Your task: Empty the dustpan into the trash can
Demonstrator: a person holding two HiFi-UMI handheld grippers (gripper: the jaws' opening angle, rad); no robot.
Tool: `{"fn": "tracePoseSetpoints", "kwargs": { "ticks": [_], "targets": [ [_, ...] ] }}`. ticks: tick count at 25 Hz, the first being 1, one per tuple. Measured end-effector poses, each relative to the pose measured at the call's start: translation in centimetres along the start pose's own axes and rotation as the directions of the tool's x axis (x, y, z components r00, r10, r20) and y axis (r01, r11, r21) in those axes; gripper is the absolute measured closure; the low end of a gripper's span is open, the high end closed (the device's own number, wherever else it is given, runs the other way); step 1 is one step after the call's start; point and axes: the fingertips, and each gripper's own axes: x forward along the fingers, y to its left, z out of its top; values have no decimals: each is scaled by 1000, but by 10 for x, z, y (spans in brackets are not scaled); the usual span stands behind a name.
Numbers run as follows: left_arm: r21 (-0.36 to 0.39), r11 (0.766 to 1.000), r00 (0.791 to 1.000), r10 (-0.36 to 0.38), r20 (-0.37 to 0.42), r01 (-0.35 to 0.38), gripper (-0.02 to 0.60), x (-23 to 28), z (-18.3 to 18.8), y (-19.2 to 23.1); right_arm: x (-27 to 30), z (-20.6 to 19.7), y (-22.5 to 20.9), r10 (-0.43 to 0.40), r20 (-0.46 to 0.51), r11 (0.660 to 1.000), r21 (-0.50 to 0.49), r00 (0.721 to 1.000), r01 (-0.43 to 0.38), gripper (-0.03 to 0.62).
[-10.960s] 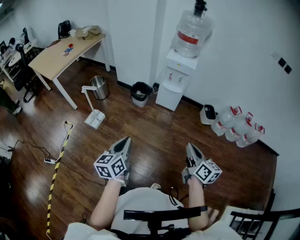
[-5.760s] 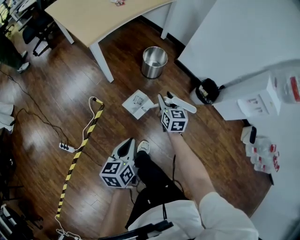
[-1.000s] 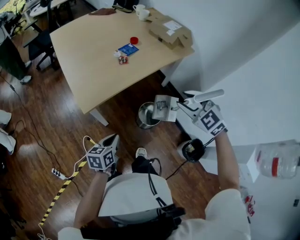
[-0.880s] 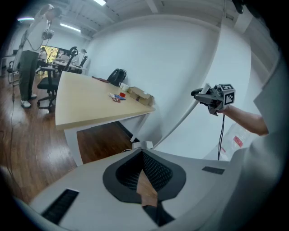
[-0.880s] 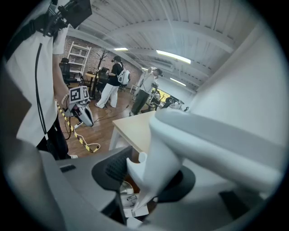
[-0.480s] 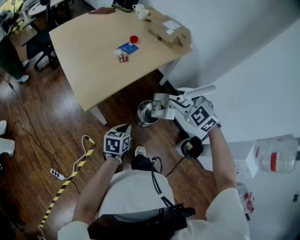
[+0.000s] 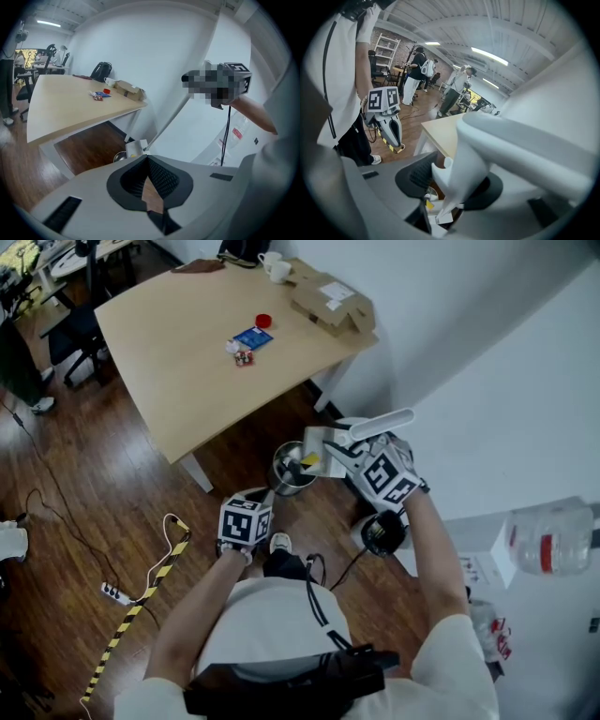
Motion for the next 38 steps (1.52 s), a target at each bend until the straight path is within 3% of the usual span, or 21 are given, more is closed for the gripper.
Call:
{"fn": "tracePoseSetpoints", "kwargs": {
  "ticks": [10, 24, 31, 38],
  "targets": [
    [-57, 998, 1000, -1, 7, 2, 592, -9, -10, 7, 18, 25, 27, 58, -22, 994, -95, 998, -60, 413],
    [-114, 993, 1000, 14, 26, -11, 592, -19, -18, 17, 20, 25, 33, 74, -32, 992, -102, 997, -77, 413],
    [-104, 995, 999, 10, 48, -5, 591, -24, -12, 17, 14, 19, 26, 66, -32, 994, -83, 997, -68, 413],
    [-112, 994, 999, -5, 53, 11, 592, -27, -14, 18, -8, 7, 0, -9, -47, 1000, 15, 999, 10, 413]
  ]
}}
